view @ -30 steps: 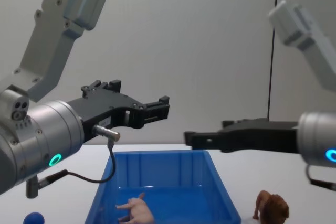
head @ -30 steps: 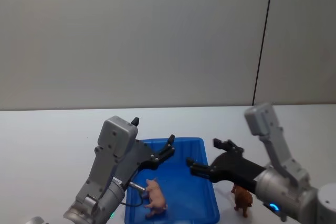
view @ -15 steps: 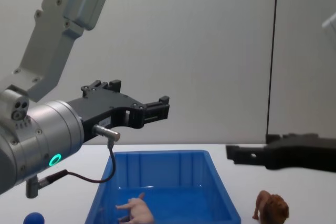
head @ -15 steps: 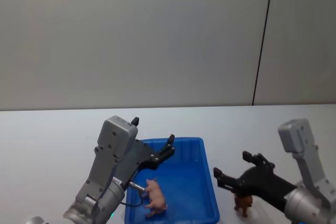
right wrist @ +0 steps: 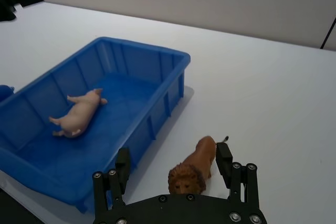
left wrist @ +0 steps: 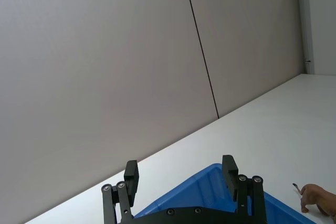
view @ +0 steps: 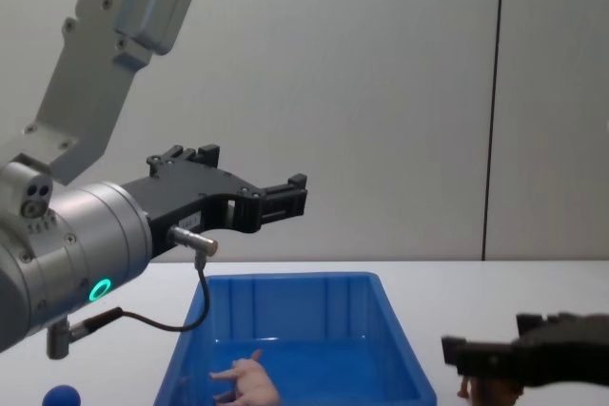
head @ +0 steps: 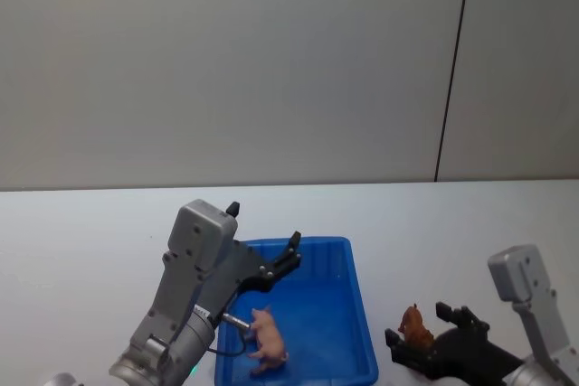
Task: Pick up the two dolls from the table and place them into the box.
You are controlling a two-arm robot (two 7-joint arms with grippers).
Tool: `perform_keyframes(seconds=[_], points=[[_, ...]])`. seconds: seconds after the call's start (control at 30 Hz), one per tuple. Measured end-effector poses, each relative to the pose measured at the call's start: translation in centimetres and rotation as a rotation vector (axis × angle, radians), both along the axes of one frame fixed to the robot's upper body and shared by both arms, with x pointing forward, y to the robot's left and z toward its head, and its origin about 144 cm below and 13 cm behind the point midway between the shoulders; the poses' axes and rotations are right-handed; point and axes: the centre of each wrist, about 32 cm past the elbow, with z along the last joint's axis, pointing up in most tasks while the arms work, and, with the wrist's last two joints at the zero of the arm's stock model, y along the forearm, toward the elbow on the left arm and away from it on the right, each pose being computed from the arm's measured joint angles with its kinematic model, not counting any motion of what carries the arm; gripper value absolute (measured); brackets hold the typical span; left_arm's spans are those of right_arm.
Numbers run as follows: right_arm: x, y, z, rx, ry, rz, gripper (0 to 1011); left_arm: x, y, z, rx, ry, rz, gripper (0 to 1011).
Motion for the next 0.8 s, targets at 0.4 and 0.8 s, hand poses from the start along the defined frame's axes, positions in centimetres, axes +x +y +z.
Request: perform_keyframes(seconds=[0.4,0.8], points=[[0.1,0.0,-1.9,-0.024,0.05,-0.031,979,0.0,0.0,0.0,0.0,0.0,0.0,1002],[0.6,0.1,-2.5,-0.022,0.052,-0.046,687,0.0,0.0,0.0,0.0,0.0,0.0,1002]])
